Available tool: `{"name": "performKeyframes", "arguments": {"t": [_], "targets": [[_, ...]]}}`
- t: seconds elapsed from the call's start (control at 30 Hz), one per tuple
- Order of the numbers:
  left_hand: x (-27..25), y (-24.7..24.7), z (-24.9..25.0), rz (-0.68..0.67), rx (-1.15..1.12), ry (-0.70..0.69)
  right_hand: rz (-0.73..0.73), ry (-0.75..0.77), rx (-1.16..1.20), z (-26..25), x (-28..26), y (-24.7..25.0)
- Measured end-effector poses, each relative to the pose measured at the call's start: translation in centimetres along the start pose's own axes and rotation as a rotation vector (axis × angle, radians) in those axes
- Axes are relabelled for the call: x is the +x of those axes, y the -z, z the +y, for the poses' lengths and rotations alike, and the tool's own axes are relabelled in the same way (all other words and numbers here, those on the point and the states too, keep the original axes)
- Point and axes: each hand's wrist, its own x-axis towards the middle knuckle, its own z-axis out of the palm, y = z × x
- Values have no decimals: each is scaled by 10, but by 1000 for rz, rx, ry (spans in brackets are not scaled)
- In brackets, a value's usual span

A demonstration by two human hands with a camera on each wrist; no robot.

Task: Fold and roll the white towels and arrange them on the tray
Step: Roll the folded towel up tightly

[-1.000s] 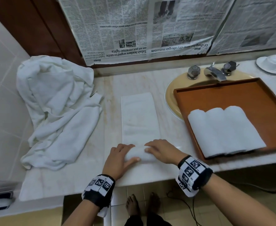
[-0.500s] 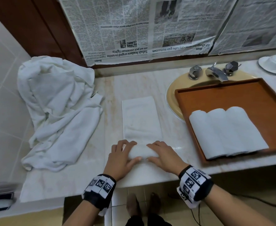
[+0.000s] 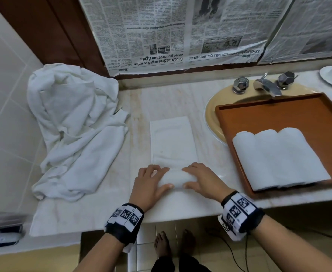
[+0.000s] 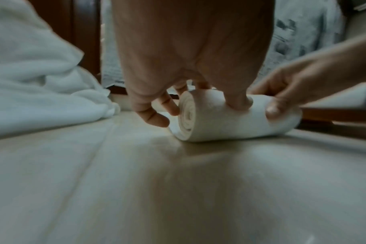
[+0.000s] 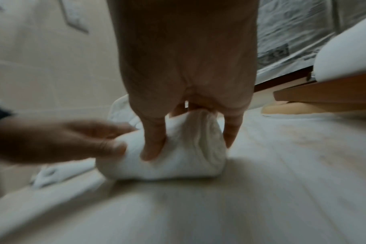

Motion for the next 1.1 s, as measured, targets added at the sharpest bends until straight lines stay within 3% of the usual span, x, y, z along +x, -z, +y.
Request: {"name": "performKeyframes", "arguments": {"t": [0.1,0.17,0.3,0.4,0.47,0.63,0.77,0.87,0.97,1.03,1.1], "targets": [[-3,-6,1,63,43,-41,-152,-91,114,-4,10,19],[-3,-5,0,48,22,-31,-178,-73,15,-5,7,17],[1,5,4,-100,53,46,55,74,-398,-11,-18,-9],[0,9,12,-214,61,112,187,157,-450,-8,-26,-29],[-2,9,15,-207,79,121,188,158,-375,-5,-21,-28],[-14,2,15,-29,67,29,-86,-44,-122,-12,-1,-5],[-14,-3,11,-128,-74,71,-261,-110,-116,-16,2,6],[-9,1,9,-244,-169,122,-125,-72,-148,-17,-13,-1],[-1,6,3,-331,-180,142,130,147,-348,-17,-29,-19],[-2,7,3,-341,-176,132,193,219,-361,-13,-30,-27],[-7,6,4,-298,-168,118,166,203,-253,-8,-24,-23]]}}
